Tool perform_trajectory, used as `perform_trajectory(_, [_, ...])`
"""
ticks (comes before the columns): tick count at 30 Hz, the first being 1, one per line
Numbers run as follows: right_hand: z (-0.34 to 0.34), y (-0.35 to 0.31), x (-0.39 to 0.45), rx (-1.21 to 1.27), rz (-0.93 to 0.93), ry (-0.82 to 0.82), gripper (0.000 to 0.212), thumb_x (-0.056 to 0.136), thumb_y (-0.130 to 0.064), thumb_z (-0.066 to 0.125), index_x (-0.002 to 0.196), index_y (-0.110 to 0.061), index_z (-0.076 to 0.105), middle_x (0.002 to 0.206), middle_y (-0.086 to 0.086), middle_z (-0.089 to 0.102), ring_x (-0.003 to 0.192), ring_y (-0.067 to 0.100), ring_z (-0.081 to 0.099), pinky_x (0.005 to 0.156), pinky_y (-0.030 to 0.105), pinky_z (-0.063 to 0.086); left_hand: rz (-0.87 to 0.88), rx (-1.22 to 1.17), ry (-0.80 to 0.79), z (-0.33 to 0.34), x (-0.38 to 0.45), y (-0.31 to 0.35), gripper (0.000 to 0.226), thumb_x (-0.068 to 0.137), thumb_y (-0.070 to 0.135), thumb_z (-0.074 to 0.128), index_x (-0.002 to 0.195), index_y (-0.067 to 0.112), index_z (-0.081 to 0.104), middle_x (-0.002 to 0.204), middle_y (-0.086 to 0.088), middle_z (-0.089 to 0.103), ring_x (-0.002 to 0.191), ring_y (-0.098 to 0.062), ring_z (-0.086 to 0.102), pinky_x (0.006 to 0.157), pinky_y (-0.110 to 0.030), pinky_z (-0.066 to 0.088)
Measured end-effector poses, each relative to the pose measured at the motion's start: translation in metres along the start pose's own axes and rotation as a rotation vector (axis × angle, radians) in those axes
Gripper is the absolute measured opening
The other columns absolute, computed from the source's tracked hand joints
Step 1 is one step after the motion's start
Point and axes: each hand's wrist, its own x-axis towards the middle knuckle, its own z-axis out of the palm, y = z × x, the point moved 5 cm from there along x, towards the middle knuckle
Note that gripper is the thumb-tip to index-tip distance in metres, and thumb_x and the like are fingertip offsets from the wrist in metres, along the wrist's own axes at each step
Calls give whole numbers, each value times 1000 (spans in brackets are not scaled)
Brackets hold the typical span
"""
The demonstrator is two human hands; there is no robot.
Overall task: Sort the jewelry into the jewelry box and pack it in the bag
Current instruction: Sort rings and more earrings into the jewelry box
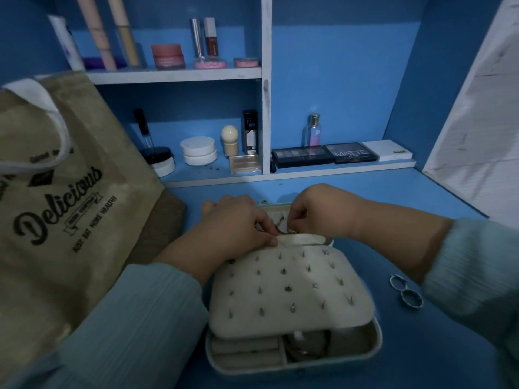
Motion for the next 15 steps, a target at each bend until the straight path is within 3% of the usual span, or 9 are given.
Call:
perform_trajectory(3, [1,-2,1,23,-3,-22,18,85,-22,60,95,-18,75,98,0,70,91,15,62,85,33,51,14,-71,-25,3,0,-2,8,81,49,63,78,50,56,105,16,44,115,-13,39,95,-36,24])
perform_trajectory(6, [-1,-7,-4,49,-21,-111,21,89,-23,56,103,-20,72,108,-3,67,96,12,59,86,23,46,31,-127,-40,4,1,-4,17,83,44,63,71,50,53,104,15,45,114,-13,41,102,-41,27])
perform_trajectory(10, [-4,-13,-11,-23,-34,-265,29,93,-17,45,111,-19,66,118,-3,62,93,9,51,65,15,37,51,-169,-26,4,2,-5,26,84,39,62,65,51,49,102,16,46,112,-12,43,103,-45,29])
perform_trajectory(15, [5,-16,-10,-198,-43,-399,33,95,-10,36,117,-5,60,119,12,58,89,14,43,51,10,34,39,-194,-2,4,2,-6,25,84,39,63,65,49,50,102,16,46,113,-11,42,103,-39,26])
